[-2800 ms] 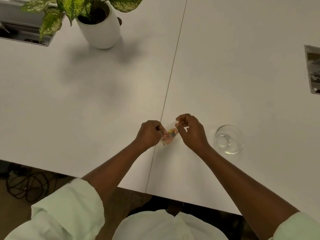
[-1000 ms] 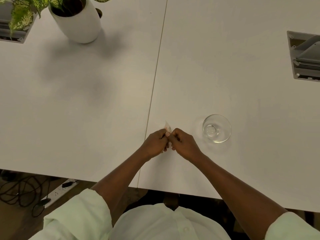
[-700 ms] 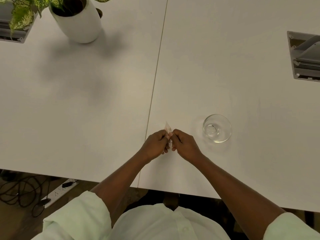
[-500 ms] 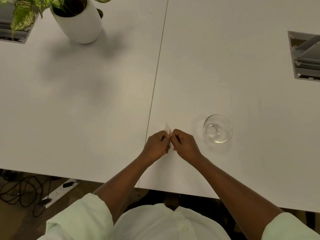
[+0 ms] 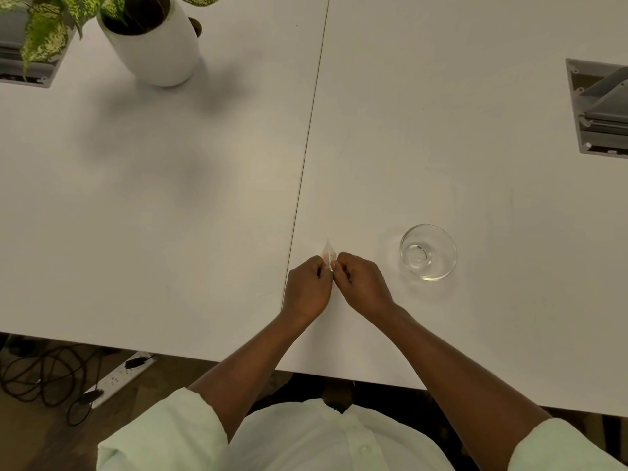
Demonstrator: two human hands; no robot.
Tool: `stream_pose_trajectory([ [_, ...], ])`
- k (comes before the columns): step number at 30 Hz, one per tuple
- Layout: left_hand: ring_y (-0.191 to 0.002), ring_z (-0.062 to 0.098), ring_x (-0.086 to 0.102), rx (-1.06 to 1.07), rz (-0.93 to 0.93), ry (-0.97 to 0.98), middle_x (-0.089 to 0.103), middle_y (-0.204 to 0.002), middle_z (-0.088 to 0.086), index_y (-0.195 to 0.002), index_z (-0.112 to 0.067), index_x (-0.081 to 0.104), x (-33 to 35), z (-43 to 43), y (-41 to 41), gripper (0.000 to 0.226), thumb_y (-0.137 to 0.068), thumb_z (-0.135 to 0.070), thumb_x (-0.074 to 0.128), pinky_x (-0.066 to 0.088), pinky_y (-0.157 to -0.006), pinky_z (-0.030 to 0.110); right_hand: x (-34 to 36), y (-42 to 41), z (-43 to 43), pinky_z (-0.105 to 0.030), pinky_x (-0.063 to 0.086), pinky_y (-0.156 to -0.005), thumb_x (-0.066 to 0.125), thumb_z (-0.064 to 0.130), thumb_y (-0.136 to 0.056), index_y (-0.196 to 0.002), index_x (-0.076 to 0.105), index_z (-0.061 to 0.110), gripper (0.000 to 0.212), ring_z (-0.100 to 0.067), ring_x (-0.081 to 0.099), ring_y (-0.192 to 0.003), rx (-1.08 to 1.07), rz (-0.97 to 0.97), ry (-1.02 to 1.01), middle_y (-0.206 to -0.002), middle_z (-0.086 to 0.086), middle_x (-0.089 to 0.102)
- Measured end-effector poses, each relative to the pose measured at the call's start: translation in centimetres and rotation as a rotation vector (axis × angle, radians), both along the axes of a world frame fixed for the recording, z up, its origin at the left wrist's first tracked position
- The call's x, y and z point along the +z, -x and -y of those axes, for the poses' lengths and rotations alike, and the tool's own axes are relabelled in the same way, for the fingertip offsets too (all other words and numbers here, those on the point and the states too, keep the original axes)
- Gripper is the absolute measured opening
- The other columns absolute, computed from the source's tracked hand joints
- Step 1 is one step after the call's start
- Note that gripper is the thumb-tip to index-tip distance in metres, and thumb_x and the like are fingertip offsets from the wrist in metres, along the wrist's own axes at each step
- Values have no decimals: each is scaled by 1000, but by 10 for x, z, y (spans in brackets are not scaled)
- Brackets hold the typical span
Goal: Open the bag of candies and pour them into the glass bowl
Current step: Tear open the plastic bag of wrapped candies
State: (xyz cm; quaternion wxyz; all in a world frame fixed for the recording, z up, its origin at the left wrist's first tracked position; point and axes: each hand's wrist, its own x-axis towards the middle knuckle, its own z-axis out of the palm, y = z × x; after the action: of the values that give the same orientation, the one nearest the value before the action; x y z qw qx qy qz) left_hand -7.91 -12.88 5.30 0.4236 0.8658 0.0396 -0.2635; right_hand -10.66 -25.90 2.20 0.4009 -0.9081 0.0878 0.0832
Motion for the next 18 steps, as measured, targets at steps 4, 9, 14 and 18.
stream_pose_trajectory([
  [4,-63,24,54,-5,31,-50,64,-72,13,-79,1,56,1,1,1,28,-96,-18,45,44,-58,37,2,1,-1,-31,29,-52,51,17,-100,-68,42,12,32,-14,35,-54,-2,-2,-3,-57,5,42],
  [9,-58,17,48,-16,61,-81,57,-66,6,-77,0,56,3,3,1,28,-97,-16,44,37,-53,29,4,-1,-1,-30,28,-51,51,16,-99,-68,42,13,32,-13,34,-53,2,-13,9,-56,6,41],
  [14,-56,18,46,-24,82,-93,54,-62,3,-74,-2,53,5,4,2,27,-96,-16,44,38,-54,32,7,-2,1,-30,29,-52,51,18,-98,-67,40,16,33,-13,35,-53,34,-12,30,-55,9,38],
  [18,-59,25,52,13,60,-79,59,-67,9,-78,1,54,3,-1,-1,27,-96,-17,44,41,-53,36,13,-5,5,-29,28,-51,51,23,-99,-67,39,17,35,-12,35,-52,3,22,19,-55,9,38],
])
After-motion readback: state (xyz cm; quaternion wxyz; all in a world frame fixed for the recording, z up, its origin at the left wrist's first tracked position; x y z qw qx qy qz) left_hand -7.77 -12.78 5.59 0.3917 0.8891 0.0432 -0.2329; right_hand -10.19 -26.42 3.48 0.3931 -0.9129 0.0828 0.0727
